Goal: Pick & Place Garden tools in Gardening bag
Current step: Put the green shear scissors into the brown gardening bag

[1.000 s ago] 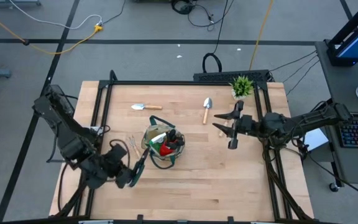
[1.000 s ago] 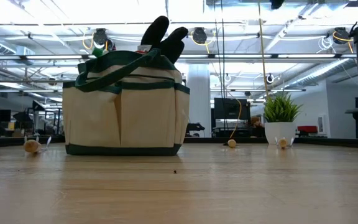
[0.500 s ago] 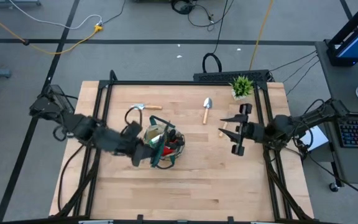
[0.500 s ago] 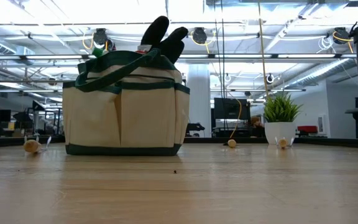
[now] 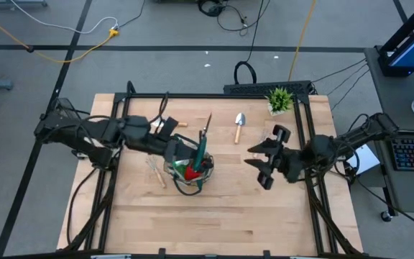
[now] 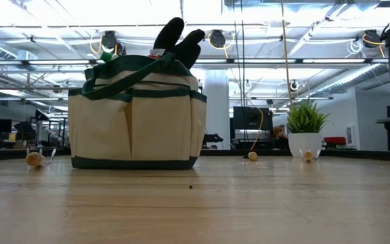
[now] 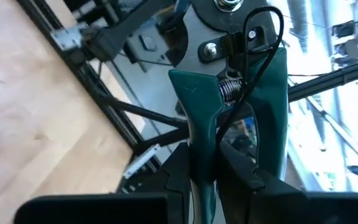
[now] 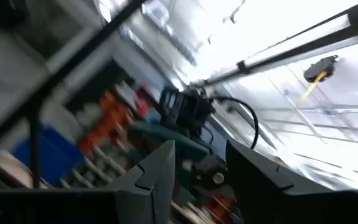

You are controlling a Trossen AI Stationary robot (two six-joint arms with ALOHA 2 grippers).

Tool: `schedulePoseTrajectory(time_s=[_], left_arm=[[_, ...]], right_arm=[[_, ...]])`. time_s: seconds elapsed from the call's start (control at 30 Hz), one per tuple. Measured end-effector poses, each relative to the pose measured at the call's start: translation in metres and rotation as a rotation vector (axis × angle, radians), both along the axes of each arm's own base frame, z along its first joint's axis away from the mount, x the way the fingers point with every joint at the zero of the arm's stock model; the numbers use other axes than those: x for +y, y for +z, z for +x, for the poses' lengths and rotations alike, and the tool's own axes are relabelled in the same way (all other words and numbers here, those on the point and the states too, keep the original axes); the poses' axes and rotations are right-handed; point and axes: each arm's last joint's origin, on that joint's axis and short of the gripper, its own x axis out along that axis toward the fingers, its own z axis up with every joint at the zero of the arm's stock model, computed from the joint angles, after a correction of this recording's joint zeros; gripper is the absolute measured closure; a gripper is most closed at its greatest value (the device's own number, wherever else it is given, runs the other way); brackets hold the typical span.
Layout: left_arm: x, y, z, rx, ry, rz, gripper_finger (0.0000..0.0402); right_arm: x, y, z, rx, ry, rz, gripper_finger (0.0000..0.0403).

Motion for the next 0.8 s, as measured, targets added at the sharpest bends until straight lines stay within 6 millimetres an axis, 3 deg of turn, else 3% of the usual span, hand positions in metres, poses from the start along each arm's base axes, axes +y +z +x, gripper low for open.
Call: schedulePoseTrajectory(time_s=[0.33,0.6,0.8], left_arm=[[0.012,-0.009,0.02,0.032,-0.111,-0.161,0.035],[0.023,-0.016,0.023,0.123,-0.137,-0.338,0.035],[0.028,-0.029,0.024,0.276,-0.146,-0.446,0.035]], right_arm=[[0.009,0.013,0.039,0.149,-0.304,-0.209,0.0238],[0.016,0.002,0.054,0.19,-0.31,-0.262,0.0195],[0.018,0.0,0.055,0.196,-0.296,-0.257,0.0176]])
